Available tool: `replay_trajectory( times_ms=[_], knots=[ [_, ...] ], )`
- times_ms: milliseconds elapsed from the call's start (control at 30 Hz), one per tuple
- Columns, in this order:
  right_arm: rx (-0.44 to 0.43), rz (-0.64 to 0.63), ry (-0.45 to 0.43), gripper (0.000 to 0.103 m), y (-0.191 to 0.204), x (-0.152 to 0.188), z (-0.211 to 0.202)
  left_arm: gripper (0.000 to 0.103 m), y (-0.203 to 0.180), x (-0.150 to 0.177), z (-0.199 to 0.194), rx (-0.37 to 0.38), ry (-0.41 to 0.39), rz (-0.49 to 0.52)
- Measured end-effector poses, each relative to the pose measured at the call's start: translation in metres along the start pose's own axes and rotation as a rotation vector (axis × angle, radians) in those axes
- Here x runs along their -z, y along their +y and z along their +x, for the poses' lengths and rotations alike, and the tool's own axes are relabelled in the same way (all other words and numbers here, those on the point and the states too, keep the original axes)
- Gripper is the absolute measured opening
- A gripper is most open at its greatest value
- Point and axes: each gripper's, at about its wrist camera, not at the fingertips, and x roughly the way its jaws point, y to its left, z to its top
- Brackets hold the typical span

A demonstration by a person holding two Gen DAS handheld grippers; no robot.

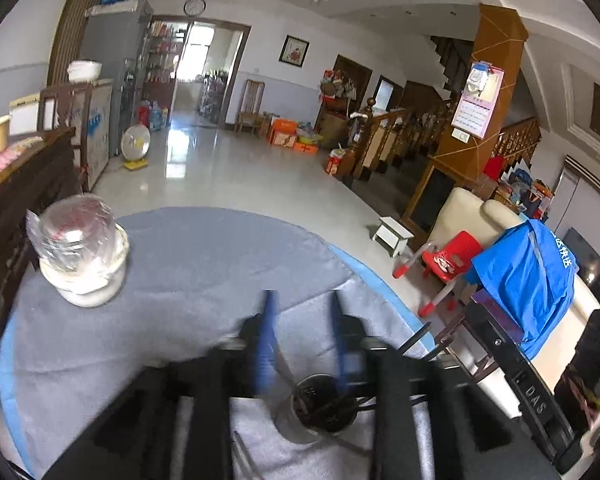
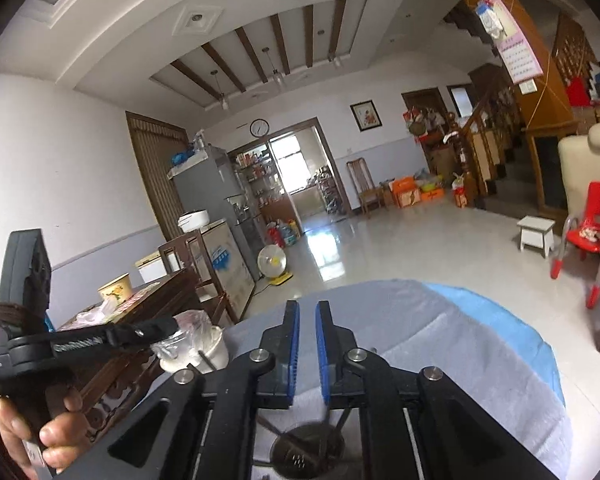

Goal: Organize utensils
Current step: 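Move the right gripper back over the cloth toward the remaining chopsticks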

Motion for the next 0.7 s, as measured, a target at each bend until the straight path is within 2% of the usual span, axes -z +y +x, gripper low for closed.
replay_trajectory(
  times_ms=[33,67,100,167,300,367,433,567,700],
  knots=[
    [-0.005,0.009,-0.003,0.028,-0.004,0.001,-0.005,0.046,0.001,0.002,-0.009,-0.006,-0.020,0.004],
    [-0.009,0.021,-0.011,0.051,-0.009,0.001,-0.014,0.046,0.003,0.006,-0.019,-0.009,-0.035,0.012],
    [-0.013,0.040,-0.035,0.069,-0.015,0.001,-0.024,0.047,0.003,0.010,-0.029,-0.012,-0.043,0.017],
    [-0.006,0.061,-0.093,0.069,-0.023,0.000,-0.047,0.060,0.007,0.017,-0.044,-0.024,-0.048,0.007],
    [0.023,0.072,-0.145,0.069,-0.034,0.000,-0.085,0.067,0.010,0.045,-0.072,-0.095,-0.038,-0.008],
    [0.026,0.076,-0.149,0.069,-0.037,-0.002,-0.097,0.076,0.011,0.063,-0.081,-0.132,-0.019,-0.020],
    [0.035,0.091,-0.147,0.069,-0.042,0.004,-0.109,0.078,0.010,0.079,-0.087,-0.158,0.001,-0.025],
    [0.025,0.122,-0.078,0.069,-0.051,0.019,-0.118,0.080,-0.006,0.112,-0.085,-0.285,0.069,0.009],
    [0.034,0.083,0.023,0.069,-0.049,0.044,-0.115,0.080,-0.021,0.137,-0.079,-0.414,0.126,0.096]
  ],
)
